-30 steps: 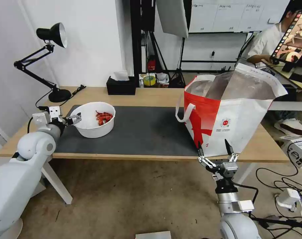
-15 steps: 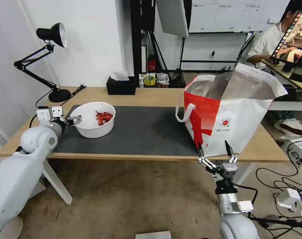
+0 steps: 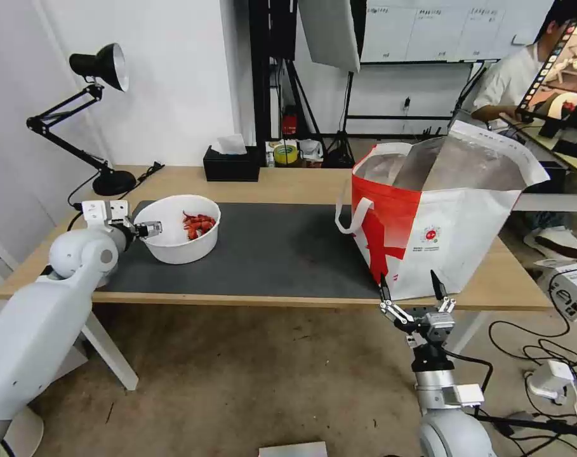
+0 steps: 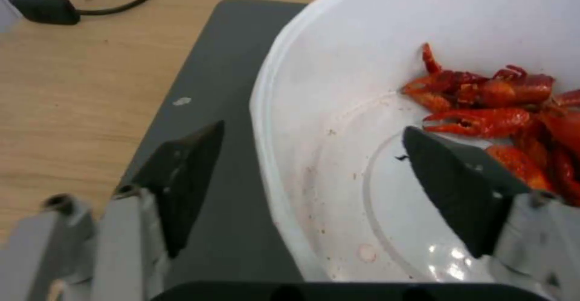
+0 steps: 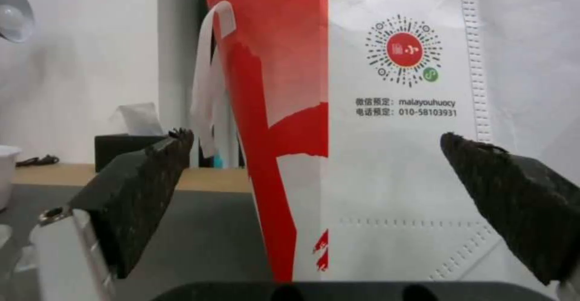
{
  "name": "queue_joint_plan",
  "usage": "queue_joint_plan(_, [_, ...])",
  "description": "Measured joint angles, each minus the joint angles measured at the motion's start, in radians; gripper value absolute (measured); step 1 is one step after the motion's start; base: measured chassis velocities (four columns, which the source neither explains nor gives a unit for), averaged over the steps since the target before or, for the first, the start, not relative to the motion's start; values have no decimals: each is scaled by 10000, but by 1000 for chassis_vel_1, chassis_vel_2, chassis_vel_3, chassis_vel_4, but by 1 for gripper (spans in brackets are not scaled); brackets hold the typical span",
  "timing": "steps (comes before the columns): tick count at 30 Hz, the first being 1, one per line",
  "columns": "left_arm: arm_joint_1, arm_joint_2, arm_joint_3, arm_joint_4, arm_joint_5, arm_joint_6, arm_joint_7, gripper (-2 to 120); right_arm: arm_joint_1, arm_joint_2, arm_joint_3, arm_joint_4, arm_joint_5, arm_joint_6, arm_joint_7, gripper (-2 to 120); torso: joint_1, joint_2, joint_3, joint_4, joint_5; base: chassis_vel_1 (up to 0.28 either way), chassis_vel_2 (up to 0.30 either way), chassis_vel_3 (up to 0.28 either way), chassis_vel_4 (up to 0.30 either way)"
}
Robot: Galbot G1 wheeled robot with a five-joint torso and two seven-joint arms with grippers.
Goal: Pick up the trash from the table and place it into the takeout bag.
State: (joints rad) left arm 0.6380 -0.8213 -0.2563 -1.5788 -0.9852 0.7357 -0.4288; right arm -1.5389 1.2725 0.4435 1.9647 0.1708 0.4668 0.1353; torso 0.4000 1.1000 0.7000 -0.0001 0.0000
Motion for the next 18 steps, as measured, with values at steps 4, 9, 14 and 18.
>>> queue_joint_plan(4, [-126,-62,138,111,-112,38,-117,61,-14,0,29,0,14,4,9,100,0,0,0,0,0,0,0,0,0])
queue_joint_plan(9, [-185,-131,204,219,-214,38,-212,42,-12,5,32,-6,23,7,66,100,0,0,0,1,0,0,0,0,0])
queue_joint_plan(14, [-198,-137,220,273,-234,33,-222,25,29,4,6,-39,23,7,174,100,0,0,0,1,0,0,0,0,0])
queue_joint_plan(18, [-192,-137,222,283,-236,24,-221,9,81,3,-2,-47,23,7,193,100,0,0,0,1,0,0,0,0,0])
